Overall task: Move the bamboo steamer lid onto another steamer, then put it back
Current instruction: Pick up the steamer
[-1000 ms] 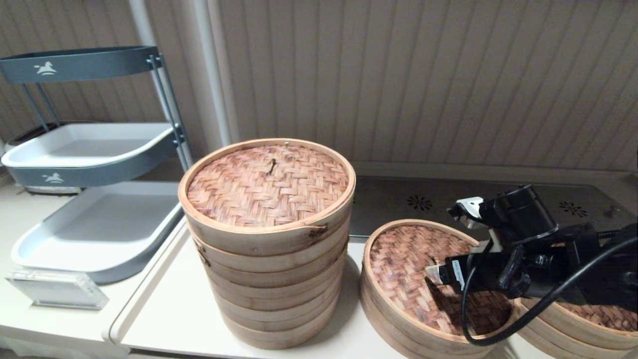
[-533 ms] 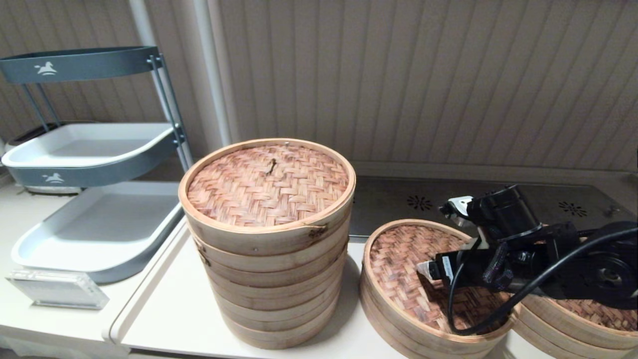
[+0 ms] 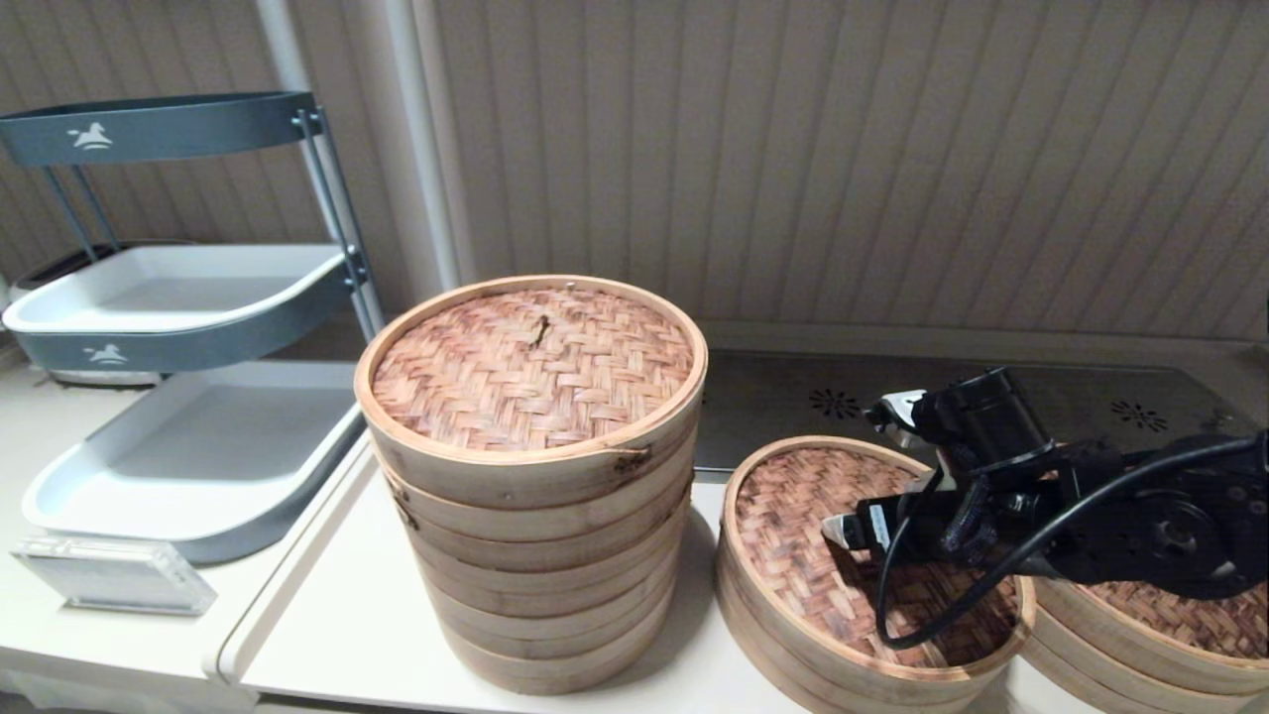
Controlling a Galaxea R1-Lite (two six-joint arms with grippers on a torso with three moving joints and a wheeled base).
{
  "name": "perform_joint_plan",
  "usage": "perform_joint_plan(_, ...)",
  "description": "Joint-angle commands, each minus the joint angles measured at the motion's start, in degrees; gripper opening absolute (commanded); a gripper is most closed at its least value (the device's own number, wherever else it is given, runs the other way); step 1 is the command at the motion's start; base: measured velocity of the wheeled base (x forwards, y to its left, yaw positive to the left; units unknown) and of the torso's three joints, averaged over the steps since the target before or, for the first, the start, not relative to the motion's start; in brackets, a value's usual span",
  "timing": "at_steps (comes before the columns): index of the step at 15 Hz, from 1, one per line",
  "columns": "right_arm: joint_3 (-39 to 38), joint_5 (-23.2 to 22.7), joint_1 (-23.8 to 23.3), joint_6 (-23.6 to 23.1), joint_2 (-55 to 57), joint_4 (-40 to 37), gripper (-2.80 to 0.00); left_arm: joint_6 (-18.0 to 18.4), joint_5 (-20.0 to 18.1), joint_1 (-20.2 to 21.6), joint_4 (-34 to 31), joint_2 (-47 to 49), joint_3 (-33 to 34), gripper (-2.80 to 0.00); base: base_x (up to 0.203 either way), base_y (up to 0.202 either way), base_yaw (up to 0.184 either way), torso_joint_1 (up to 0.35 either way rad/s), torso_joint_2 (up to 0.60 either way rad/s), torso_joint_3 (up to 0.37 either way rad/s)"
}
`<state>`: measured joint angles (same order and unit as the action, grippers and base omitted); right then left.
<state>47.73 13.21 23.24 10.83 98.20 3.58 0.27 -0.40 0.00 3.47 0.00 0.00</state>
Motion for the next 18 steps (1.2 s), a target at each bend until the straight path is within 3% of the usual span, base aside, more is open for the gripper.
perform_joint_plan(1,0.34,0.07,0.05,0.07,0.59,0.02,-2.80,0.00,0.04,0.00,0.04,-0.09,1.41,-2.80,0.000,0.000,0.000,0.000,0.00,0.000)
perform_joint_plan(18,-0.89,0.25,0.41,0.87,-1.75,2.41,-2.80,0.00,0.05,0.00,0.04,-0.09,1.41,-2.80,0.000,0.000,0.000,0.000,0.00,0.000)
